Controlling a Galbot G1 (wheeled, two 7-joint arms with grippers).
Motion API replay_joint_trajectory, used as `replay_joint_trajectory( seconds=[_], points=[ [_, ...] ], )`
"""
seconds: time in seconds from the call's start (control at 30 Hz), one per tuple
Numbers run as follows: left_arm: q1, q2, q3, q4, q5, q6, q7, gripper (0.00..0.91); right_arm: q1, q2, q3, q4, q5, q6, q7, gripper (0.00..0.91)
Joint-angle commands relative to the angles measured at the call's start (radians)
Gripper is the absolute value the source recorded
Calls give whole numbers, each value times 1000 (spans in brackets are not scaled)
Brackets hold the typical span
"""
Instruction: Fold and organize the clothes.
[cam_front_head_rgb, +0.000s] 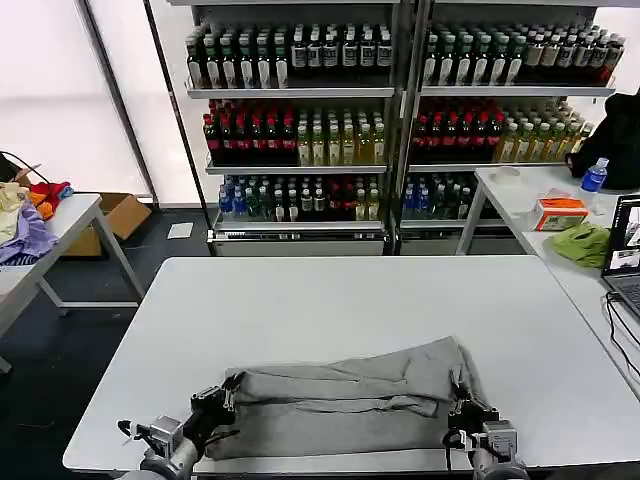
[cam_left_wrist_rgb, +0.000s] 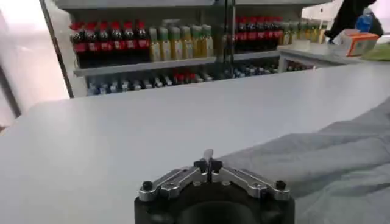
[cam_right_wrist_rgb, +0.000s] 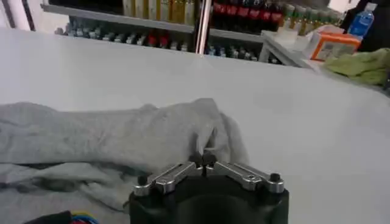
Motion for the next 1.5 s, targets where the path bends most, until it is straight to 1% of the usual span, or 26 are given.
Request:
replay_joint_trajectory(
  seconds=[0.03, 0.07, 0.1, 0.13, 0.17, 0.2, 0.33, 0.43, 0.53, 0.67, 0.73, 1.07, 1.33, 1.5],
  points=[
    [24, -8, -1, -22, 36, -3, 2, 10, -1, 2, -4, -11, -8, 4, 2, 141],
    [26, -12, -1, -27, 42, -2, 2, 10, -1, 2, -5, -8, -7, 4, 3, 302],
    [27, -15, -1, -29, 47, -1, 3, 10, -1, 1, -6, -7, -7, 4, 3, 524],
    [30, -22, 0, -41, 52, 1, 4, 343, -1, 0, -7, -5, -7, 4, 3, 907],
    [33, -27, 0, -48, 57, 3, 4, 877, -1, -2, -7, -2, -6, 1, 2, 907],
    [33, -31, 1, -50, 63, 5, 4, 907, -1, -3, -6, 2, -6, 0, 2, 907],
    [51, -59, 0, -88, 86, 4, -7, 907, -9, -5, 10, 54, -1, -3, 10, 907],
    [65, -78, -11, -145, 87, 8, -20, 907, -24, -7, 44, 142, 19, -4, 21, 907],
    [59, -101, -40, -167, 94, 7, -39, 907, -11, -3, 103, 220, 9, 12, 28, 907],
    [53, -130, -69, -155, 100, 10, -81, 907, 20, -5, 154, 293, 74, -5, 42, 907],
    [54, -143, -73, -143, 100, 11, -89, 907, 30, -7, 157, 293, 73, -1, 41, 907],
    [74, -205, -45, -88, 102, 40, -100, 907, 75, -8, 89, 224, 59, 23, 38, 907],
    [100, -209, -40, -91, 111, 45, -92, 907, 96, -9, 17, 198, 24, 31, 33, 907],
    [90, -215, -42, -69, 111, 46, -87, 907, 96, -13, 14, 184, 20, 32, 32, 907]
  ],
)
